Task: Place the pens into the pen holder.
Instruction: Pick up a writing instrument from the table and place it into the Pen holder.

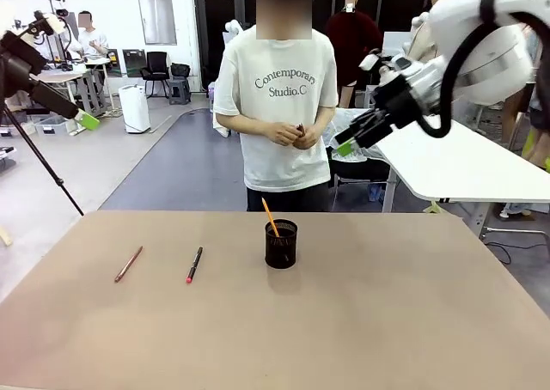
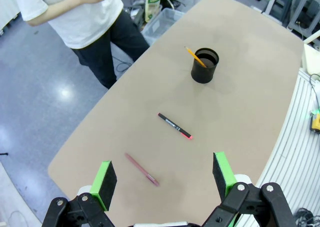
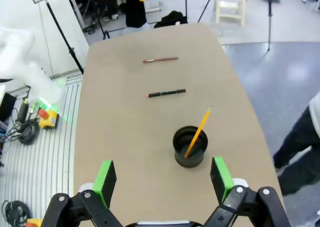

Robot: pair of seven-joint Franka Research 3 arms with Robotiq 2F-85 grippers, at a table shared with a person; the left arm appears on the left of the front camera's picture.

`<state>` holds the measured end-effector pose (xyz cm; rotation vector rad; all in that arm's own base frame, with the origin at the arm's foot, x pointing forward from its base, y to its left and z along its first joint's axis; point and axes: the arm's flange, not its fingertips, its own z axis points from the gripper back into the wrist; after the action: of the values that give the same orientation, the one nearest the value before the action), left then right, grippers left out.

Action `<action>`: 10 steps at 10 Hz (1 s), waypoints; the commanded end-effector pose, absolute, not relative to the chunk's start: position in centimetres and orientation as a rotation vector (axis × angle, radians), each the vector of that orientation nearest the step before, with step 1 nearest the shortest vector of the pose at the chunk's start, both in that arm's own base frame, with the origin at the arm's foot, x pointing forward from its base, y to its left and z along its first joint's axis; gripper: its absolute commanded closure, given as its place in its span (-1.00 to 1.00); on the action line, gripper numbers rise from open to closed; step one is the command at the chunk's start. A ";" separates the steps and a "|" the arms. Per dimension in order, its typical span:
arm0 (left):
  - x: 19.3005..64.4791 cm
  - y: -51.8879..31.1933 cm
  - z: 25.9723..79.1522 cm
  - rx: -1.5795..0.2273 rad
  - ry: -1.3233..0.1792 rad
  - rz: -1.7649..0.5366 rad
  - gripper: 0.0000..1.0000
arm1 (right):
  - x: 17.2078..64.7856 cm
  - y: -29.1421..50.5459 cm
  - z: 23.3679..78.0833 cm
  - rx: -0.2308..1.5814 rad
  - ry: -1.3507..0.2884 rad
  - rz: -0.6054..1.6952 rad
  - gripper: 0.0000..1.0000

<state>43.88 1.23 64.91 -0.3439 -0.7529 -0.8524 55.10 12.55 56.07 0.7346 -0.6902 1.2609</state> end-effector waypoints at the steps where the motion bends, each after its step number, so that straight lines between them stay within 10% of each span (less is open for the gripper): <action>1: 43.8 1.2 64.9 -0.344 -0.761 -0.853 -1.00 | 54.4 10.3 57.0 0.753 -0.672 1.270 -1.00; 10: 43.8 1.2 64.9 -0.344 -0.761 -0.853 -1.00 | 56.9 1.2 61.4 0.735 -0.711 1.335 -1.00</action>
<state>43.88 1.25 64.92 -0.3437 -0.7530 -0.8521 56.76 1.30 61.83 0.7518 -0.6819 1.3284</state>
